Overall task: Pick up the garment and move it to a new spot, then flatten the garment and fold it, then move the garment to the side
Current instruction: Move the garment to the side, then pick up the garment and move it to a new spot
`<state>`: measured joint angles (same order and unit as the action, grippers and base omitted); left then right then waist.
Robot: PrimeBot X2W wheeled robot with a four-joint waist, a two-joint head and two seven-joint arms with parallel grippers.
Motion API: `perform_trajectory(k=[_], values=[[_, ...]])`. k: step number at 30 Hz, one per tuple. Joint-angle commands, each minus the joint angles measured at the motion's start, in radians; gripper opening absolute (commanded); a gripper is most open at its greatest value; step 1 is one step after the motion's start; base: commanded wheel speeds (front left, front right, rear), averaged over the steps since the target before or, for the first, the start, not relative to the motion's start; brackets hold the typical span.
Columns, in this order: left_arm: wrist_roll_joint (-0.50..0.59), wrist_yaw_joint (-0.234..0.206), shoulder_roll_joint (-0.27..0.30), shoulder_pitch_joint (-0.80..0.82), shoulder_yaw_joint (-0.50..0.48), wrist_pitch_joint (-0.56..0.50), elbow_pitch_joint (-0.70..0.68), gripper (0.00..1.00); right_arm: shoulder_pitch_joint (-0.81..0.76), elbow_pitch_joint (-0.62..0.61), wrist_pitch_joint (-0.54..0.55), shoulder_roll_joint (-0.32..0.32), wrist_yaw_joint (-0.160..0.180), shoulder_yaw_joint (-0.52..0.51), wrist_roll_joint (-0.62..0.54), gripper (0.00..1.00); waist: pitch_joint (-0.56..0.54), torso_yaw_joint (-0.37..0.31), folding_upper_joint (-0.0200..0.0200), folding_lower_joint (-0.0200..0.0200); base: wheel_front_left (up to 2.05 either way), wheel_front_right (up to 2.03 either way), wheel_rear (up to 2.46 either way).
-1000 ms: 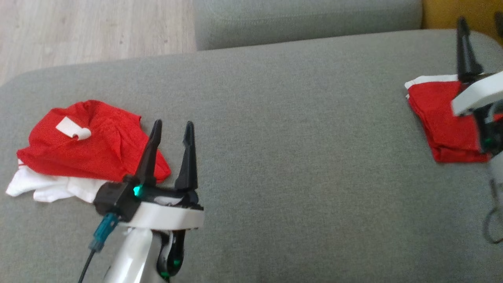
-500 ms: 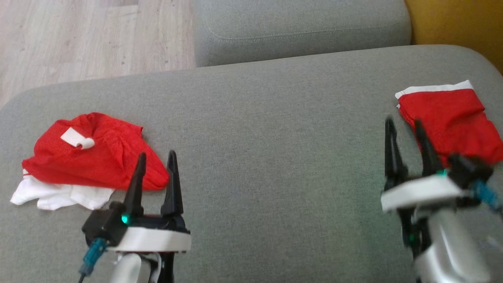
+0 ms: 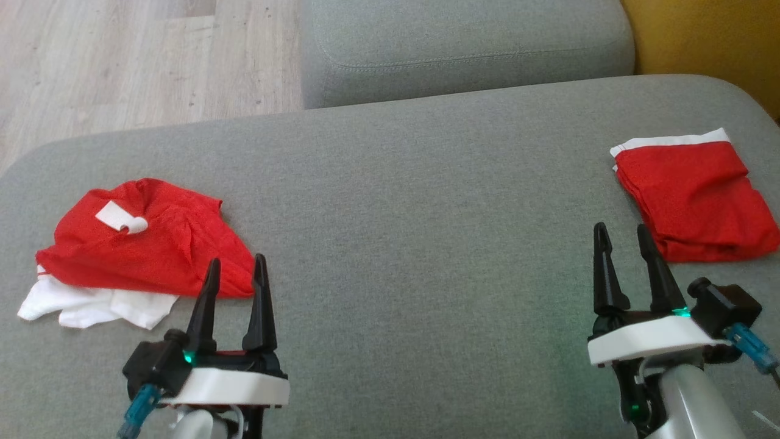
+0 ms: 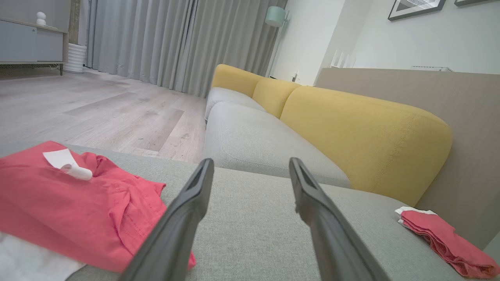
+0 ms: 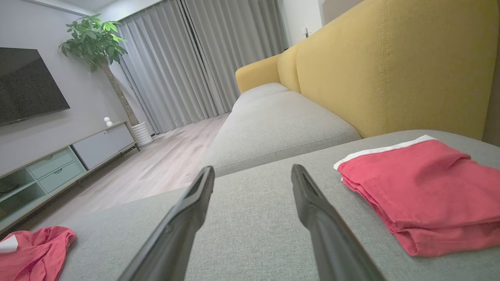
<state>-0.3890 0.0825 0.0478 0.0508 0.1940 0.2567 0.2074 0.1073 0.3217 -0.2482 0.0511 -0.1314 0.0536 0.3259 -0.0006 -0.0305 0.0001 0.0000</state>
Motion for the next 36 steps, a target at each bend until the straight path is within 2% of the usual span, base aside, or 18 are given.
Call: perform_trajectory(k=[1, 10, 16, 36], values=[[-0.005, 0.001, 0.002, 0.025, -0.032, 0.005, -0.035, 1.0, 0.022, -0.043, -0.013, -0.001, 0.001, 0.023, 0.0, 1.0, 0.0, 0.002, -0.0001, 0.0, 0.0, 0.0, 0.0], [-0.005, -0.002, 0.002, 0.026, -0.023, 0.005, -0.039, 1.0, 0.017, -0.049, -0.013, -0.001, 0.001, 0.019, 0.004, 1.0, -0.002, 0.01, -0.0001, 0.0, 0.0, 0.0, 0.0], [-0.007, -0.003, 0.002, 0.025, -0.022, 0.005, -0.037, 1.0, 0.009, -0.046, -0.013, -0.001, 0.001, 0.027, 0.008, 1.0, -0.01, 0.038, -0.0001, 0.0, 0.0, 0.0, 0.0], [0.027, -0.011, 0.002, -0.023, -0.076, 0.005, -0.041, 1.0, -0.026, -0.019, -0.014, -0.001, 0.001, 0.168, 0.045, 1.0, -0.066, 0.225, -0.0001, 0.0, 0.0, 0.0, 0.0]])
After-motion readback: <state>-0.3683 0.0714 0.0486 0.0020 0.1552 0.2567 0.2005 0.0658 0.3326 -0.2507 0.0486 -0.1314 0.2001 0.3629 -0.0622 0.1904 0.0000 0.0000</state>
